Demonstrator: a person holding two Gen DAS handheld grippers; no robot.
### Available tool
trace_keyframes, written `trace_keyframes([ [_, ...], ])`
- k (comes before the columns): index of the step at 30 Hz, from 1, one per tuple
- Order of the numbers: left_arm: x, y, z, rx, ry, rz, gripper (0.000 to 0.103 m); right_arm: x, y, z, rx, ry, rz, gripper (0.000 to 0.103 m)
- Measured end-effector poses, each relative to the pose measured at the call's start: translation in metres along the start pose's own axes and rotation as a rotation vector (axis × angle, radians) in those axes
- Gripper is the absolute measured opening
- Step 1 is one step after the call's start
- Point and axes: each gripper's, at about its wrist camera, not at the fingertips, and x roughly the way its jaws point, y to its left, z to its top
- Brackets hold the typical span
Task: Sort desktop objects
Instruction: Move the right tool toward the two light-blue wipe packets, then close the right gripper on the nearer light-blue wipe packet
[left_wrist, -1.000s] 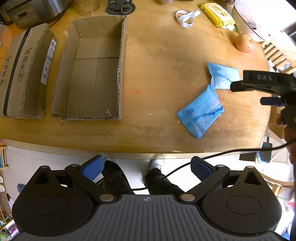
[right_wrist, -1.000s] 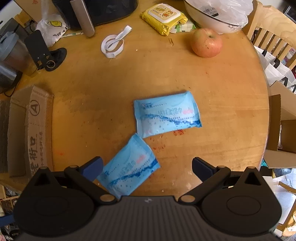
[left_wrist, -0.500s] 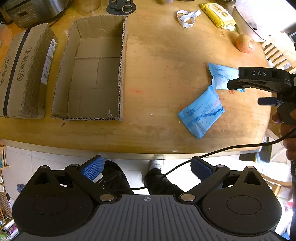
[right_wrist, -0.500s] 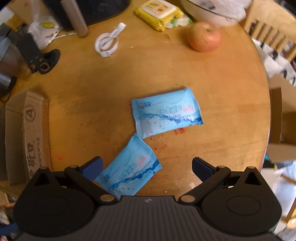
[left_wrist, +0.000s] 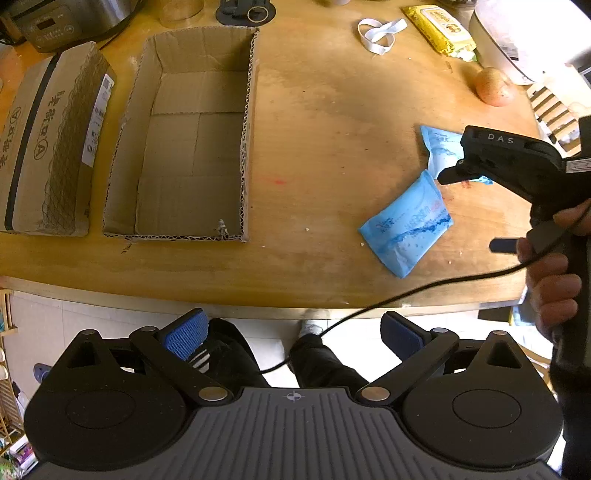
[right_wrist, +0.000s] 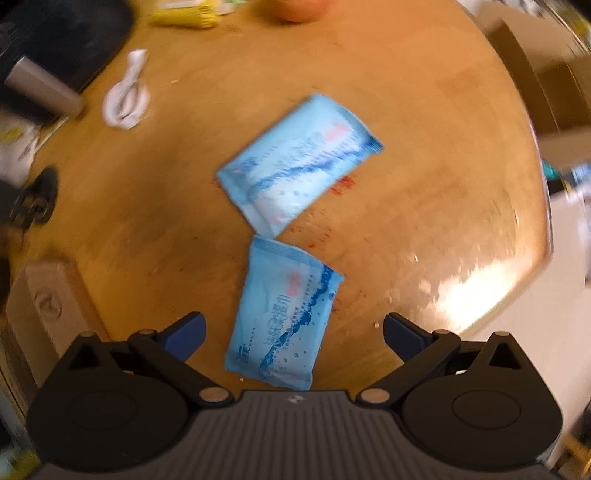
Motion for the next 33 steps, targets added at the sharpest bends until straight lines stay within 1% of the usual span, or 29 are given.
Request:
trace_keyframes([
  [11, 0.002, 0.007, -0.002, -0.008, -0.002, 0.009, 0.103, 0.012, -0.015, -0.007, 0.208, -0.004, -0.039, 0.103],
  [25, 0.004, 0.011, 0.002, -0.008, 0.006, 0.008, 0.103, 0.039, -0.005, -0.012, 0.206, 0.001, -0.066, 0.103],
  [33, 0.004, 0.014, 0.001, -0.009, 0.010, 0.009, 0.103, 0.049, 0.000, -0.009, 0.222, -0.007, -0.077, 0.102],
])
